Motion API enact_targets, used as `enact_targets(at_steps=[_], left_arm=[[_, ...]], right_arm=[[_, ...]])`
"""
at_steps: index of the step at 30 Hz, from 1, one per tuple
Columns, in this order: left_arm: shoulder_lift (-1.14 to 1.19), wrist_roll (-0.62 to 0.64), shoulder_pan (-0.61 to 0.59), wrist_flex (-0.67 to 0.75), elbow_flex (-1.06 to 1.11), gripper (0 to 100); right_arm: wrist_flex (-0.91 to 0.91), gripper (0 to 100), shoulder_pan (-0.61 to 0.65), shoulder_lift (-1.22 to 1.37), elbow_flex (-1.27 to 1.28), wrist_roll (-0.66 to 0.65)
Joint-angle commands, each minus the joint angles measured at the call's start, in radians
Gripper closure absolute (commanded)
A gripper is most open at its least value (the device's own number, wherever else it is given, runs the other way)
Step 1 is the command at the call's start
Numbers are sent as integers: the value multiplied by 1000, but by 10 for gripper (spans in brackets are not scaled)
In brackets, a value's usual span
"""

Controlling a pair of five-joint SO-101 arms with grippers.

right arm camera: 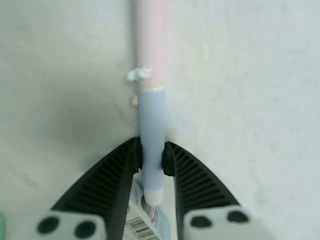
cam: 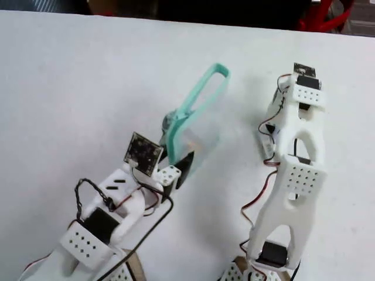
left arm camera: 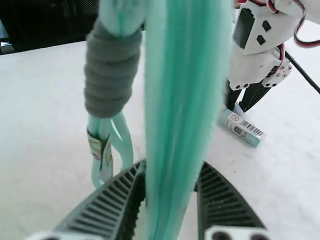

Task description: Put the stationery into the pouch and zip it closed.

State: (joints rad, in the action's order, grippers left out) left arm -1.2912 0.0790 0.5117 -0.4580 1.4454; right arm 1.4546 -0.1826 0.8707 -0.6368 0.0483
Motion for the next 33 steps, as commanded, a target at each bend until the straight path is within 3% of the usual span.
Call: enact_targets(at_steps=[1,5,8,11,14,23,29,33], left_arm=[[-5,-11,1,12,-5,842],[-5,-60,33,-153,-52,832],[-5,-61,154,-362,-133,798],[-5,-118,291,-479,-169,790],[-5,-181,318,-476,-146,790],[-5,-181,294,-411,-109,790],[-5,-176,170,-338,-109,790],[-5,-87,97,-295,-109,790]], right_arm=[[-16,981,27,4,-18,9],[-16,981,24,4,-20,9],[-18,981,24,4,-20,9],[-19,981,24,4,-21,9],[-21,981,24,4,-21,8],[-21,981,25,4,-21,8],[-21,981,25,4,-21,8],[-21,981,25,4,-21,8]])
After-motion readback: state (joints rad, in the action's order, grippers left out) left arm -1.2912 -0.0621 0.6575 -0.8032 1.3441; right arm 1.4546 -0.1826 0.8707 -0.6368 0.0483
